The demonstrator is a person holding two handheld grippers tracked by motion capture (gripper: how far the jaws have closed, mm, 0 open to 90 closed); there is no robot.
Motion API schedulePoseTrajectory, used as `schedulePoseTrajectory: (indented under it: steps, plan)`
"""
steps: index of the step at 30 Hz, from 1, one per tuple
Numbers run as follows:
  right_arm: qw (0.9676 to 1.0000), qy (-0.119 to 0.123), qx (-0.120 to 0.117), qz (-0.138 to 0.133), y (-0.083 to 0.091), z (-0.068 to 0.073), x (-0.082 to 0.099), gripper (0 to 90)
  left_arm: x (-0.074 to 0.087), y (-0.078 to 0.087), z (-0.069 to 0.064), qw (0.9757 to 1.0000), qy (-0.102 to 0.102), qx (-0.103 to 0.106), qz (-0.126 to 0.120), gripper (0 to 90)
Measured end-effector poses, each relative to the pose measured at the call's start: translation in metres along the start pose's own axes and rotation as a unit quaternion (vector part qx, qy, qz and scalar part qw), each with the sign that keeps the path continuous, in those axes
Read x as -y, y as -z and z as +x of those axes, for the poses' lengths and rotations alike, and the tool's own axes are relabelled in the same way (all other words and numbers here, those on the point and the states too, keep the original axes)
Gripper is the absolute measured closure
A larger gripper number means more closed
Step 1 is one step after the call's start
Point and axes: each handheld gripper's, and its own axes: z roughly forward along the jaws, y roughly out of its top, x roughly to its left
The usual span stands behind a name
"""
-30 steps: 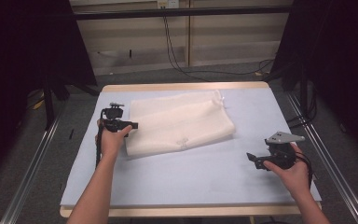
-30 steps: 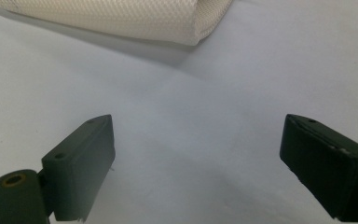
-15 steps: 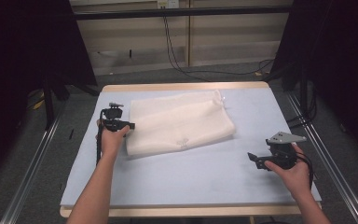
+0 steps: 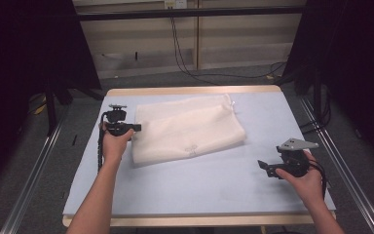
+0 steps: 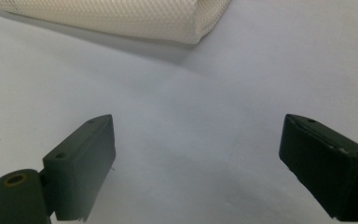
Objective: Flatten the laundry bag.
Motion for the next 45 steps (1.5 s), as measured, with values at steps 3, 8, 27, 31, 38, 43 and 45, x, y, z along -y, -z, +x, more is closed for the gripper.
schedulePoseTrajectory:
  steps: [3,8,27,31,38,43,45]
  plan:
    - [1.0000,-0.001,-0.003,-0.004,0.000,0.000,-0.001,10.3,0.001,0.003,-0.008,0.9997,-0.020,0.015,-0.002,87.7]
    - [1.0000,0.000,-0.006,-0.004,-0.001,0.003,-0.002,10.3,0.002,0.009,-0.023,0.9982,-0.043,0.040,-0.010,88.1]
    - [0.9998,0.000,-0.017,-0.010,-0.001,0.013,-0.005,10.4,0.038,0.008,-0.056,0.9931,-0.046,0.107,-0.007,90.0]
    - [0.9998,0.003,-0.017,-0.011,-0.003,0.017,-0.008,10.7,0.046,0.010,-0.061,0.9912,-0.055,0.120,-0.006,90.0]
    - [0.9997,0.003,-0.017,-0.015,-0.007,0.021,-0.012,12.5,0.061,0.016,-0.064,0.9889,-0.054,0.138,-0.011,90.0]
    - [0.9996,0.009,-0.024,-0.013,-0.013,0.024,-0.017,17.8,0.068,0.020,-0.066,0.9872,-0.063,0.146,-0.007,90.0]
    - [0.9995,0.012,-0.028,-0.012,-0.016,0.024,-0.019,21.1,0.071,0.021,-0.067,0.9864,-0.062,0.152,-0.008,90.0]
